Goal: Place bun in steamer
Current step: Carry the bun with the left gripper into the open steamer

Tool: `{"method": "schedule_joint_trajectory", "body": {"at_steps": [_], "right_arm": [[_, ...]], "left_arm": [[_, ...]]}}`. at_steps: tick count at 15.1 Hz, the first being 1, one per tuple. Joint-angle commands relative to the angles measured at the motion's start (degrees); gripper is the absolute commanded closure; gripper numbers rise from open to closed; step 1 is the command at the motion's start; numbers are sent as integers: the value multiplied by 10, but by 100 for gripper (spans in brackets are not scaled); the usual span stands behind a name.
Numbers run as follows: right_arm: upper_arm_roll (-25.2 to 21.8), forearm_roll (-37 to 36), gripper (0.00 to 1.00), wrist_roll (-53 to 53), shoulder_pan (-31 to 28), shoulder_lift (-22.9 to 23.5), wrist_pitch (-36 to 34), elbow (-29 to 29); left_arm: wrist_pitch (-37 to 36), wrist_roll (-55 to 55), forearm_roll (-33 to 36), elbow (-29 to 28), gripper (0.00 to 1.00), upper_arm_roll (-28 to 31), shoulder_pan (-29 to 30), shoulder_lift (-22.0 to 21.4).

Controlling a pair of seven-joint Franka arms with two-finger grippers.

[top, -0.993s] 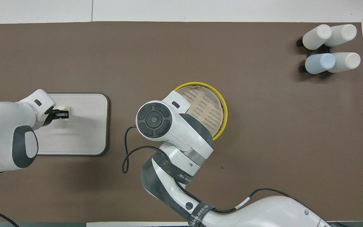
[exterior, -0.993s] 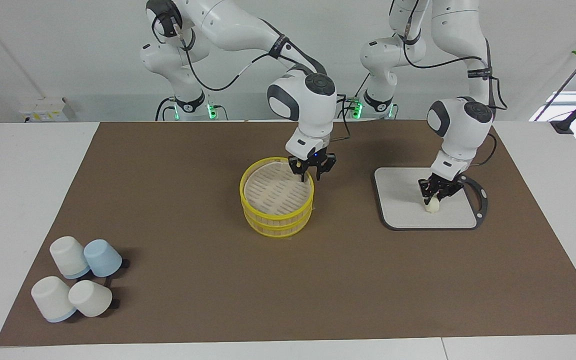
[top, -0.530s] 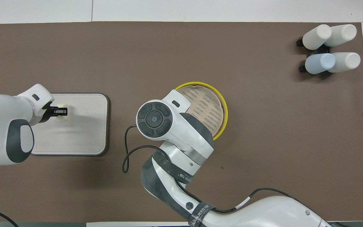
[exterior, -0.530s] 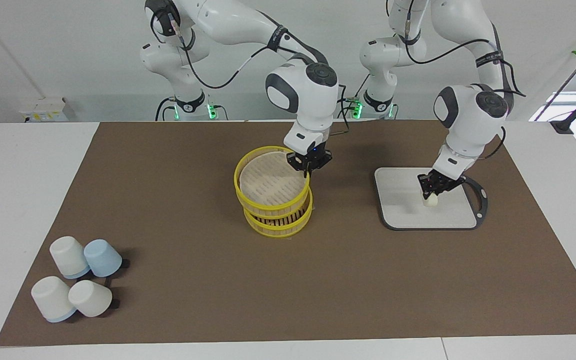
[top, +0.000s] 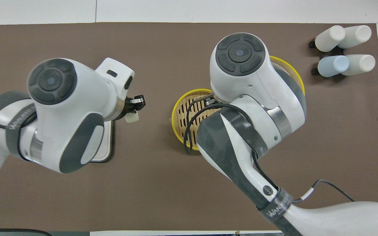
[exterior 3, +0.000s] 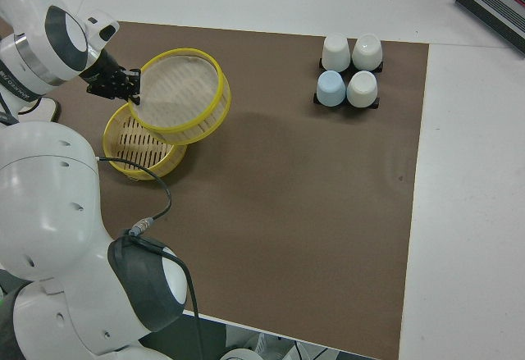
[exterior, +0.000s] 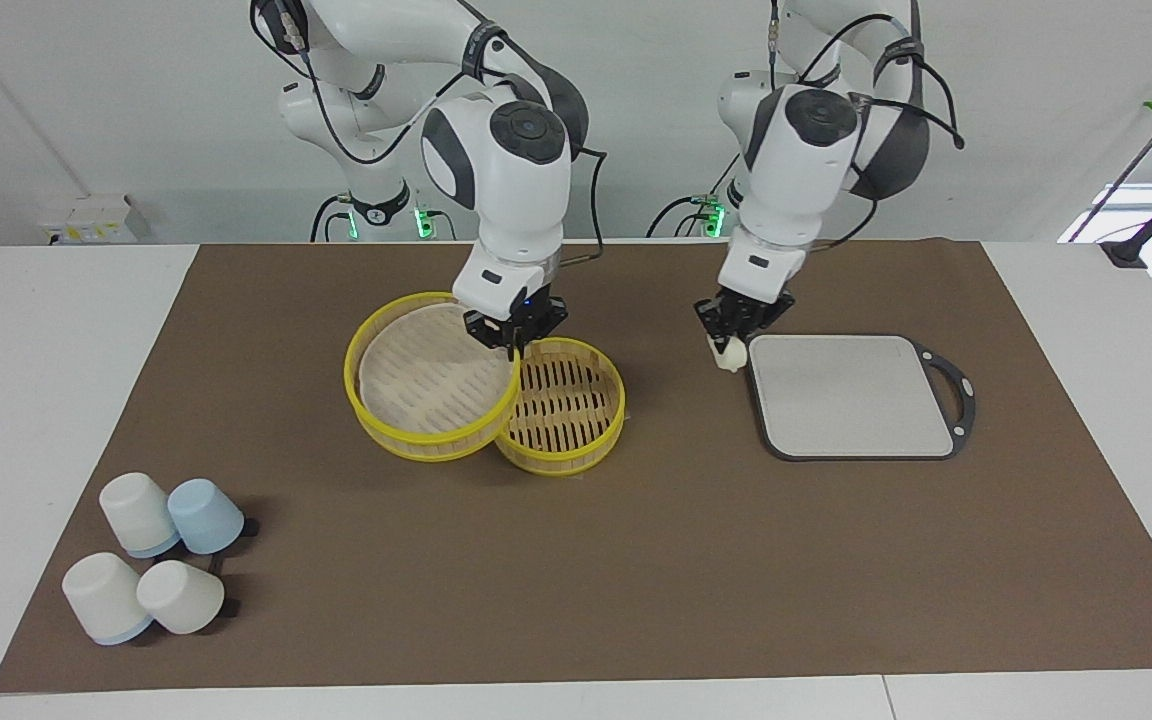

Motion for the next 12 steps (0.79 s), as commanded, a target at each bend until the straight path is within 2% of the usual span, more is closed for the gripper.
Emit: {"method": "schedule_joint_trajectory", "body": {"at_steps": [1,4,7,10,12], "right_arm": [[7,4,100,-67,-42,-40,-41,-24],[7,31,100,-138,-110,-69,-44,-54],[7,58,100,-168,-166,-86,-21,-99],[7,67,100,-185,-187,-99,1,-130],[7,69,100,-184,-189,-100,2,-132]], "left_arm": [[8,-75,7,33,77,10,-71,38],[55,-141,20,48,77,10,-132,77],[115,-170,37,26,77,10,-156,99],[165,-233,103,31,77,11,-178,164],[181,-240,117,29,77,10,-178,178]]}}
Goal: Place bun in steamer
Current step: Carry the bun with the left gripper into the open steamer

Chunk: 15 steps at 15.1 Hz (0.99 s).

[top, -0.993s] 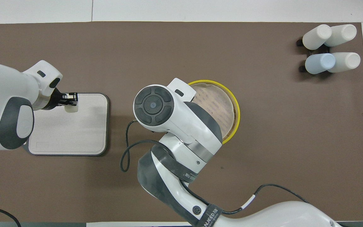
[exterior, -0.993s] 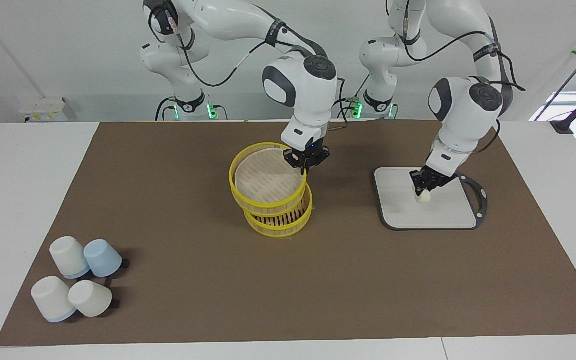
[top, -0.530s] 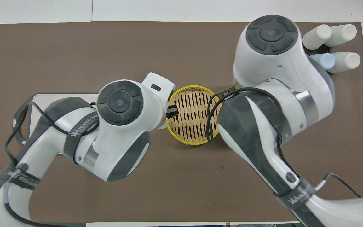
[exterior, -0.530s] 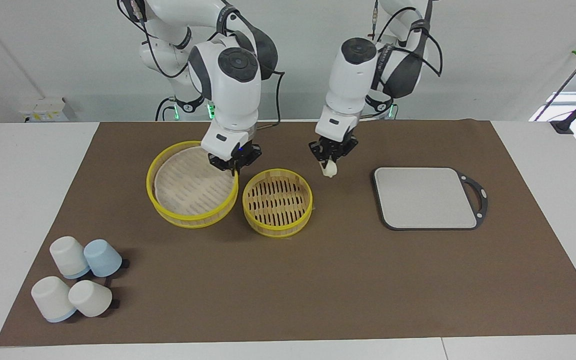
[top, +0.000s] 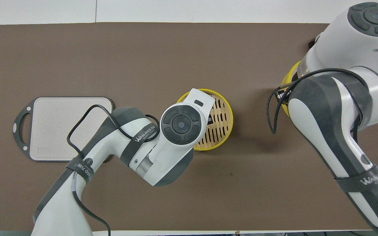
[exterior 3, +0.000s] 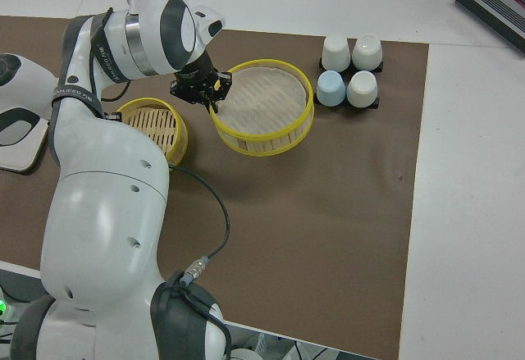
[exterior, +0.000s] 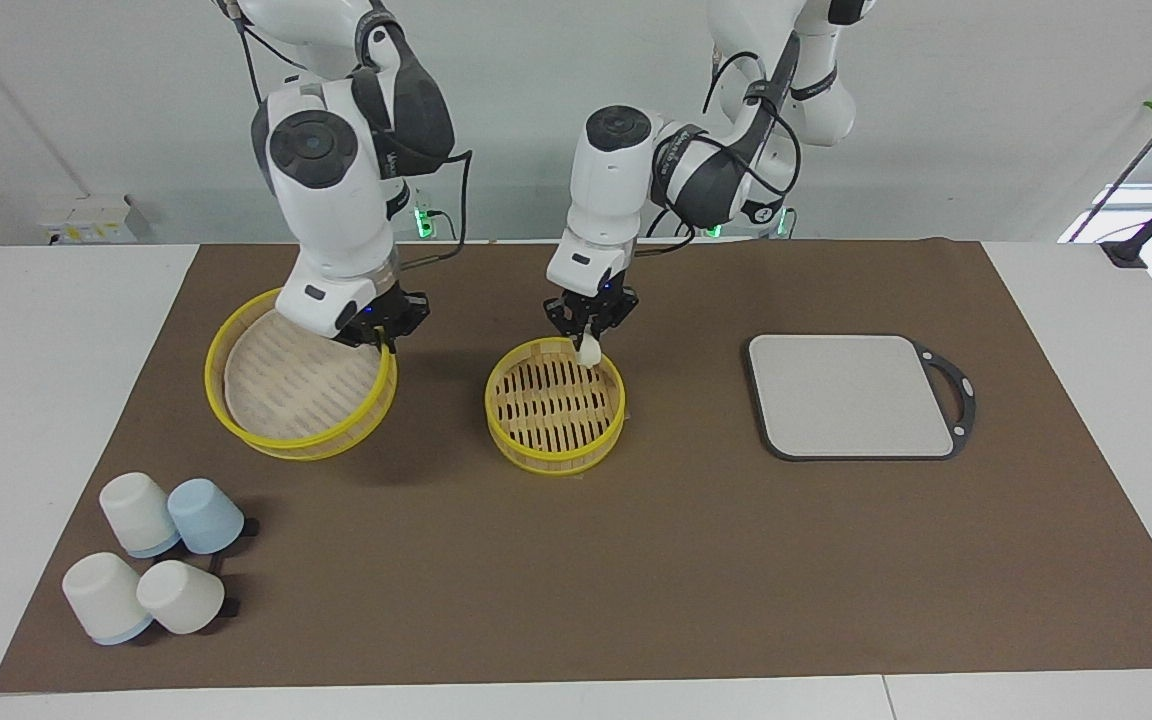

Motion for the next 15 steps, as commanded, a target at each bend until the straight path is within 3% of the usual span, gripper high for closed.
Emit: {"method": "schedule_joint_trajectory", "body": {"at_steps": [1,2,3,4,6,9,15], "right_arm": [[6,10,100,-9,-6,-29,14,-30],[6,10,100,-9,-6,-30,14,-31],[6,10,100,-9,-6,-30,15,-31],[6,10,100,-9,-5,-30,15,-32],[6,10,100,-6,-2,-30,15,-32],[6,10,100,-5,-1,-30,15,-32],[10,11,100,26,14,-29,46,-32]], "left_arm": [[21,-22,23,5,77,9,-12,21],[23,-22,24,4,76,9,-13,22],[23,-23,25,4,66,9,-13,24],[22,-24,25,3,48,9,-13,24],[17,-25,25,3,0,10,-12,23],[0,-22,25,3,0,10,-1,4],[-130,40,16,4,0,8,83,-102]]}}
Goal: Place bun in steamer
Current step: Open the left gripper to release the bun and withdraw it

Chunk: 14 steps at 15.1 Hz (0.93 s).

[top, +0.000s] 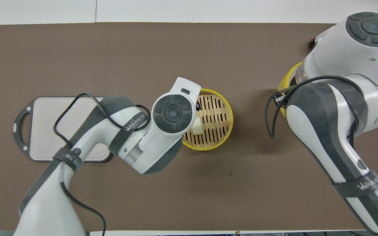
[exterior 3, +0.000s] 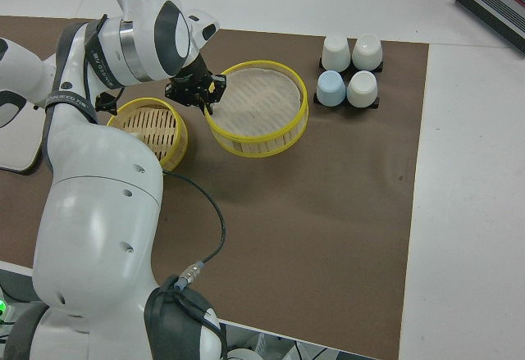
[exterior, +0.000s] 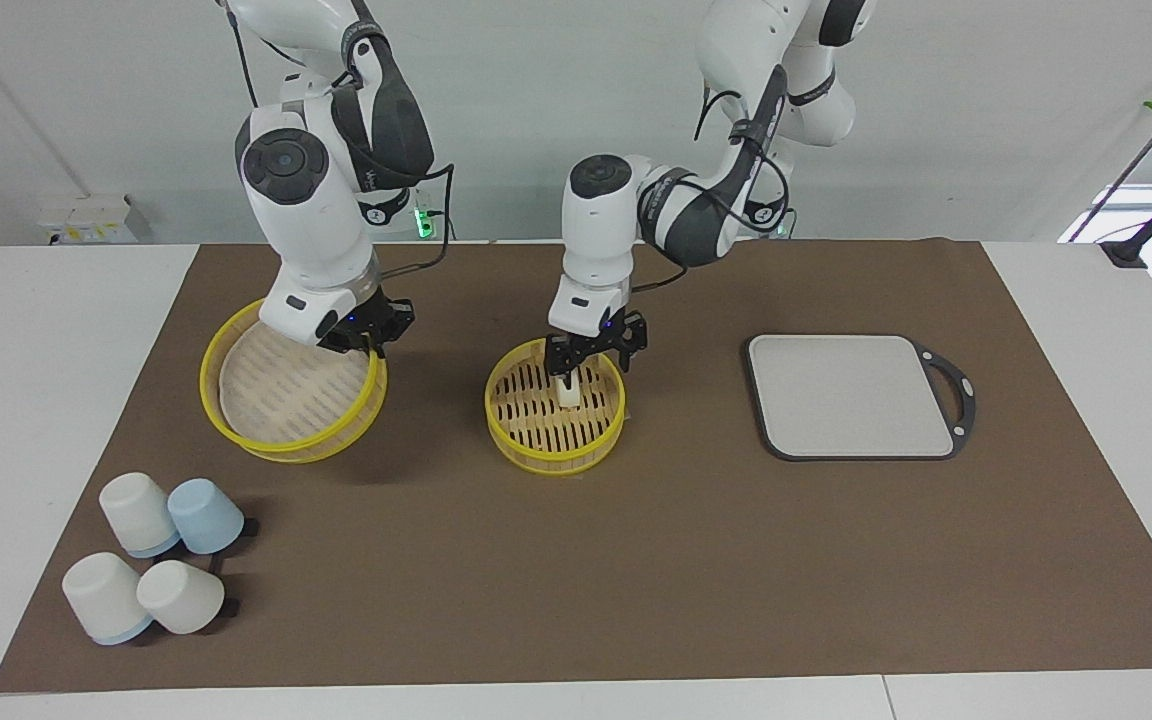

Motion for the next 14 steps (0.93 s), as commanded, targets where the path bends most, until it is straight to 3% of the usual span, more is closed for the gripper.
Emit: {"method": "schedule_joint_trajectory", "body": {"at_steps": [1,4,8,10,12,14], "right_arm": [[3,6,100,45,40,-15,48,-16],[3,22,100,160,120,10,66,13],[-1,0,100,289,229,96,76,96],[-2,-47,100,328,275,140,76,134],[-2,-67,100,363,298,179,86,165],[1,-82,100,362,290,179,109,160]], "left_arm": [[-65,61,-2,-10,0,-4,51,-58],[-122,203,-43,-8,0,-2,135,-107],[-183,366,-64,-8,0,2,220,-154],[-203,430,-64,-7,0,3,251,-168],[-216,474,-64,-7,0,4,277,-176],[-225,497,-64,-8,0,5,291,-184]]}}
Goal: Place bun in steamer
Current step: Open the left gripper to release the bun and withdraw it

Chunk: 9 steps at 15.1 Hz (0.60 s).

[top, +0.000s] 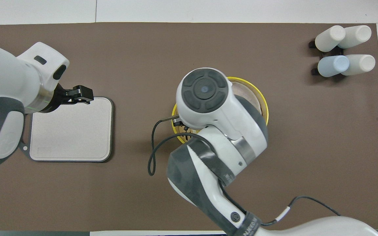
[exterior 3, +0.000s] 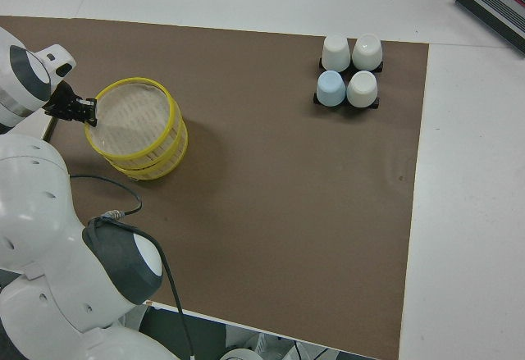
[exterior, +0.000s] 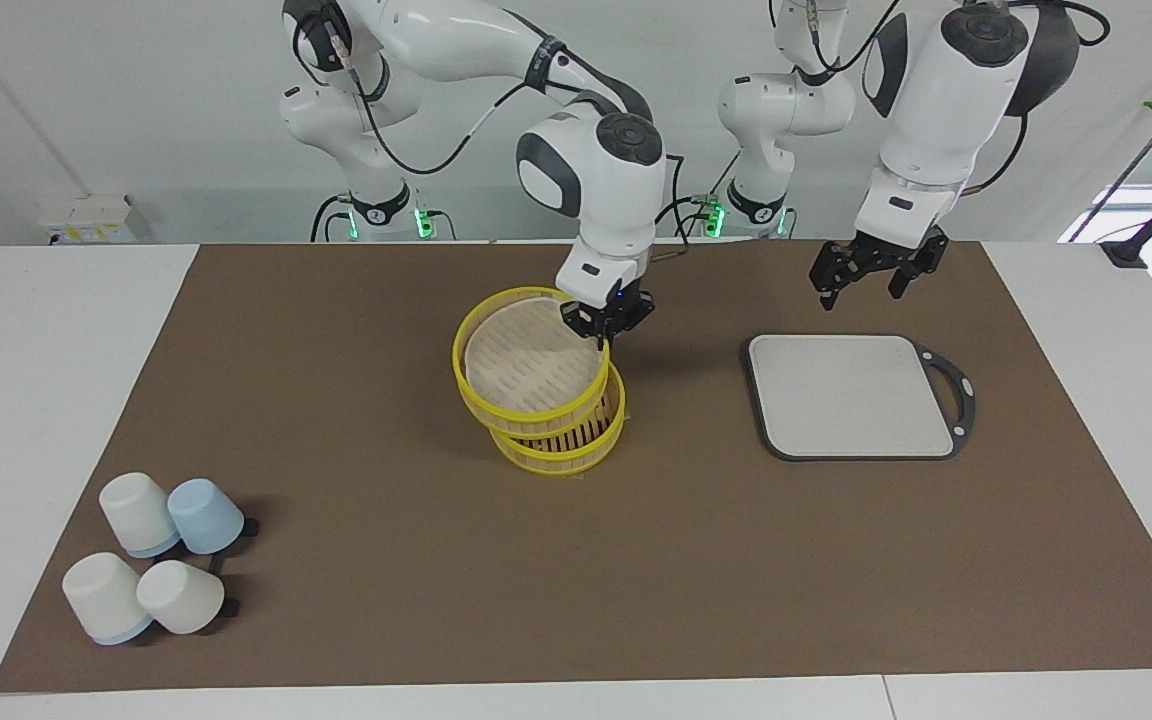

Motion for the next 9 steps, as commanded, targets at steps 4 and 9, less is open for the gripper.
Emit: {"method": "schedule_joint_trajectory", "body": {"at_steps": [4,9], "right_arm": [[0,-19,100,3,-8,10,52,-19],[0,-13,100,12,-2,9,65,-38]], "left_arm": [[-30,73,-22,-13,0,-4,32,-27],[-56,105,-56,-8,0,16,46,-33]]}}
